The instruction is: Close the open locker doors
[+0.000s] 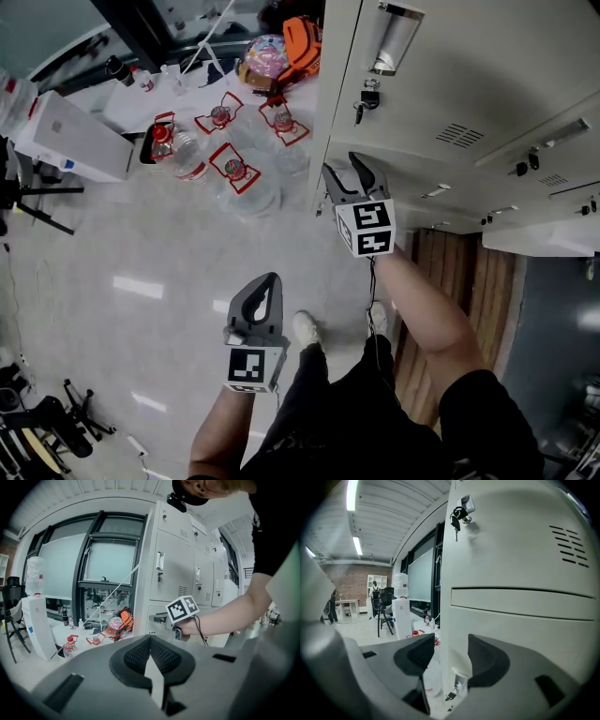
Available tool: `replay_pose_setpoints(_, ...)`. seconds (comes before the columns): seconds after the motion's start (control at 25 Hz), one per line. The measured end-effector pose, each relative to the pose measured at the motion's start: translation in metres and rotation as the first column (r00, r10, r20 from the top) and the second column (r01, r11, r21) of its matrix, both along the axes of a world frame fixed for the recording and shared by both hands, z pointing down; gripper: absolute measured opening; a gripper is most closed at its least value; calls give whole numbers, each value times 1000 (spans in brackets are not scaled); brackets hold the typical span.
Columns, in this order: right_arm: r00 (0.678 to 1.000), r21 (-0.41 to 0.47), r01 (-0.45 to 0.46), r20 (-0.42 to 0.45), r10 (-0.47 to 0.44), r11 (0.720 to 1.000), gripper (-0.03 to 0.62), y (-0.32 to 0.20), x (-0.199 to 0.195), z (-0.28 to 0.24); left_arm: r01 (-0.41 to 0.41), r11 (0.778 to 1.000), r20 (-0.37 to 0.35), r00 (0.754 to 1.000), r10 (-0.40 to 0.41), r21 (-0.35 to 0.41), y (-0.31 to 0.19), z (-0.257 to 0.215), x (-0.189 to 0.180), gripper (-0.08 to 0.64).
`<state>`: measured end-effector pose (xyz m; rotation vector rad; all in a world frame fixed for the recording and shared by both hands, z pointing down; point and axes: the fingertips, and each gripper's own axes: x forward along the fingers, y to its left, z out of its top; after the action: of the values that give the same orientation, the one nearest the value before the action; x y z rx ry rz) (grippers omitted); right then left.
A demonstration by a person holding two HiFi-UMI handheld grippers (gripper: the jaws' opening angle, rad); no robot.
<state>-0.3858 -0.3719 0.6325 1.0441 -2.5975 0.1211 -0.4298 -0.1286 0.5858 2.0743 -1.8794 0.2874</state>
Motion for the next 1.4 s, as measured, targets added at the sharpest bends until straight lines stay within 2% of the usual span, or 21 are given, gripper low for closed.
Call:
replay_pose_setpoints(0.72, 1000, 15, -9, -14, 9, 1000, 219, -9, 1, 0, -2, 1000, 4, 1000, 2, 9, -3, -5, -3, 5)
replay_pose_setpoints(1.04, 999, -8, -52, -5, 52, 999, 218, -2, 18, -6, -26, 999, -7, 1000, 26, 28, 1, -13, 0, 5)
replay_pose_setpoints(1.28, 995, -14, -100, -7, 100, 995, 146, 18, 45, -18, -75, 996, -12, 997, 76, 55, 7, -25, 8, 5)
replay_pose_setpoints(1.4, 993, -15, -120, -5, 120, 993, 45, 33, 66, -30, -107, 992, -17, 994, 108, 74, 9, -34, 15, 5)
